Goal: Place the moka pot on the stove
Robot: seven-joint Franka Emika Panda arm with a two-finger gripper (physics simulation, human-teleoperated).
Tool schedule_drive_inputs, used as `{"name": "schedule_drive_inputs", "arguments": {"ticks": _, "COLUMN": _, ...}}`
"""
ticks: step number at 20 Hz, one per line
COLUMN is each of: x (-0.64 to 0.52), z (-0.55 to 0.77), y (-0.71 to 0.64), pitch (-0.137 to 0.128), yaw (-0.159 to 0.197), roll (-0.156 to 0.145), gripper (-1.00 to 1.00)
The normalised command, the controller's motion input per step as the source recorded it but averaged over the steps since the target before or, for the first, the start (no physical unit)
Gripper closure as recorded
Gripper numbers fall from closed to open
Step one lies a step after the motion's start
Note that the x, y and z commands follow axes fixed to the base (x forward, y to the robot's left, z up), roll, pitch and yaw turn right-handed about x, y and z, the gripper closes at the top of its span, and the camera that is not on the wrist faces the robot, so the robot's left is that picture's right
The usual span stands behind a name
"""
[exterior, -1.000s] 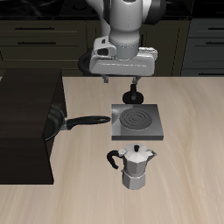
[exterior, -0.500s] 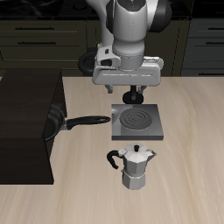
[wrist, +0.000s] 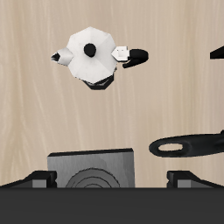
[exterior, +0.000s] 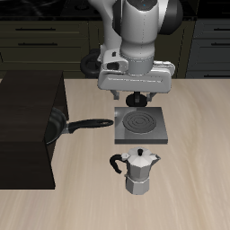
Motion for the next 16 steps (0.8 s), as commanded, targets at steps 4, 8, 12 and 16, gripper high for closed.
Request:
{"name": "schedule_drive_inputs", "arguments": {"ticks": 4, "x": 0.26, "z": 0.04, "y": 0.05, "pitch": -0.006, "yaw": 0.012, "roll": -0.022, "gripper": -1.00}}
{"name": "schedule_drive_inputs", "arguments": {"ticks": 8, "x": 0.25, "z": -0.01, "y": 0.19, "pitch": 0.003, "yaw": 0.028, "roll": 0.027, "gripper": -1.00}}
{"name": "schedule_drive_inputs", "arguments": {"ticks": 12, "x": 0.20, "z": -0.03, "y": 0.22, "pitch": 0.014, "yaw": 0.019, "roll": 0.030, "gripper": -1.00}}
{"name": "schedule_drive_inputs", "arguments": {"ticks": 16, "x": 0.15, "z": -0.01, "y": 0.17, "pitch": 0.016, "yaw": -0.004, "roll": 0.030, "gripper": -1.00}}
